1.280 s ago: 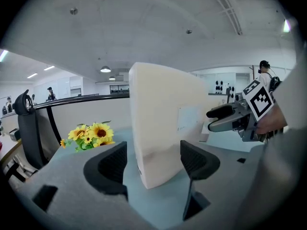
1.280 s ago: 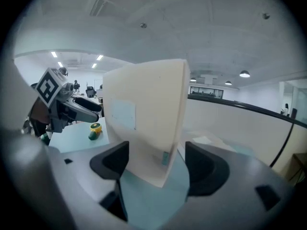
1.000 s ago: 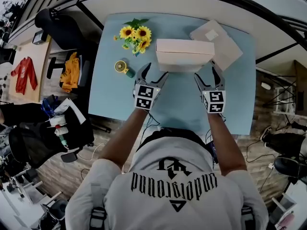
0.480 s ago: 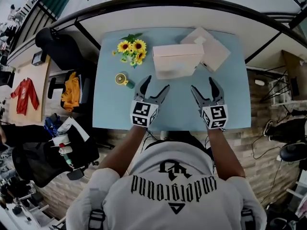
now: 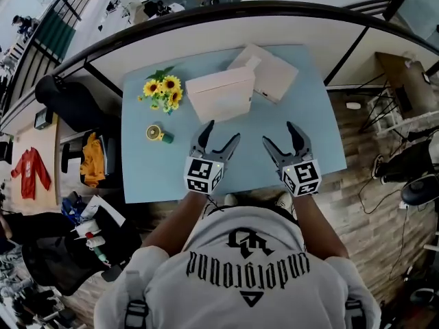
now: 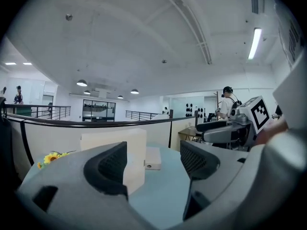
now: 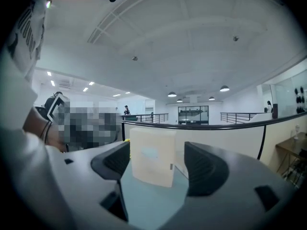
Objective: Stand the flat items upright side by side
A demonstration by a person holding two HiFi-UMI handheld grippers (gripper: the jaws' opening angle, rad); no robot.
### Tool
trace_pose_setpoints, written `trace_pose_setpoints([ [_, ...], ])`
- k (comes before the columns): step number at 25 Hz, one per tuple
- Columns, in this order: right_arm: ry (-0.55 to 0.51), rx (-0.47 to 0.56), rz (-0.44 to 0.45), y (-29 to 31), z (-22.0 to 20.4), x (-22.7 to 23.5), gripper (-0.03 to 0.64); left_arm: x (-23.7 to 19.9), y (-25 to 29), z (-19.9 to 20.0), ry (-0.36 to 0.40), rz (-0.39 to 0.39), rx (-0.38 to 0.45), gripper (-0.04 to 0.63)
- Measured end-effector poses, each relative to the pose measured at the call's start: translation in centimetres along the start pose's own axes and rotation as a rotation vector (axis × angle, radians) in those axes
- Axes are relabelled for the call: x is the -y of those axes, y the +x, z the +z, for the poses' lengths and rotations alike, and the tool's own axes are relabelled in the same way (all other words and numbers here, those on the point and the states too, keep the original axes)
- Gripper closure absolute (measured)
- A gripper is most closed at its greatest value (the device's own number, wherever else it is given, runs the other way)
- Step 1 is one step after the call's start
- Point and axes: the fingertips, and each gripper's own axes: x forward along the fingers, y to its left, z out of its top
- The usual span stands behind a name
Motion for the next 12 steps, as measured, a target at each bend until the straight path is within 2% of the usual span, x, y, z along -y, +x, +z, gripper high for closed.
trace_pose_setpoints([
  [6,0.004,0.019,-0.003,-3.8,0.2,4.8,0.261,5.6,4.0,1.2,0.019,-0.027,0.003,0.238],
  [12,0.004,0.029,0.022,-9.0,0.3,11.4,0.261,13.4,9.2,2.4,0.015,-0.035,0.006,0.239],
])
